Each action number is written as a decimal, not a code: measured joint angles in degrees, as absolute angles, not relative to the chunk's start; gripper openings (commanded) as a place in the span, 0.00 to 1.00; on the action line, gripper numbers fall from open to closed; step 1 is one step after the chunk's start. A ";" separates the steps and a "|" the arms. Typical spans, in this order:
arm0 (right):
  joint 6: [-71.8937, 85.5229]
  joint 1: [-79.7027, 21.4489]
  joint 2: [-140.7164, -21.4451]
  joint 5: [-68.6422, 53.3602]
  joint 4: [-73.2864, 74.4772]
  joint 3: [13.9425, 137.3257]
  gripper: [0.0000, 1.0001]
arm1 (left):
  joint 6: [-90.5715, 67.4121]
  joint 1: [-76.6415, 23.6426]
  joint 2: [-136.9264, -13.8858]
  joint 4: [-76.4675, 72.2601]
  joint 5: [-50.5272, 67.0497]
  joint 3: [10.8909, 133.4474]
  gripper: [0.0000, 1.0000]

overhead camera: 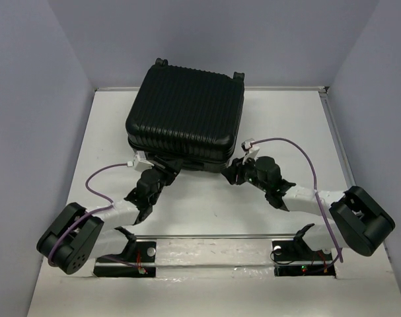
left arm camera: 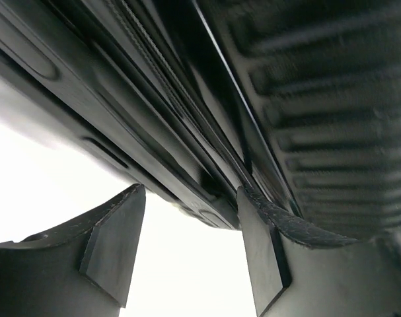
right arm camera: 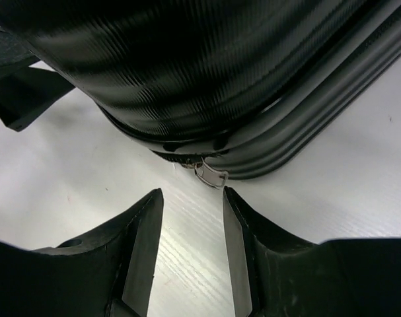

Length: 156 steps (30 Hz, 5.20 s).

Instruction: Pack the luggage

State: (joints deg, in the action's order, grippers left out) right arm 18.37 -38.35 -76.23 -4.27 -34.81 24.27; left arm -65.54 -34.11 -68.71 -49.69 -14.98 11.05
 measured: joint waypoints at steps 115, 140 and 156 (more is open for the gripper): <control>19.66 -18.17 -92.82 -9.61 9.80 78.00 0.94 | -33.78 -10.07 -57.91 -10.35 10.39 37.80 0.98; 20.73 -22.55 -86.96 -36.77 8.21 95.72 0.62 | -37.08 -26.24 -44.05 4.36 5.61 48.21 0.99; 17.58 -21.67 -55.79 -25.56 -7.57 26.81 0.36 | -35.77 -24.14 -31.24 8.12 6.02 37.71 0.98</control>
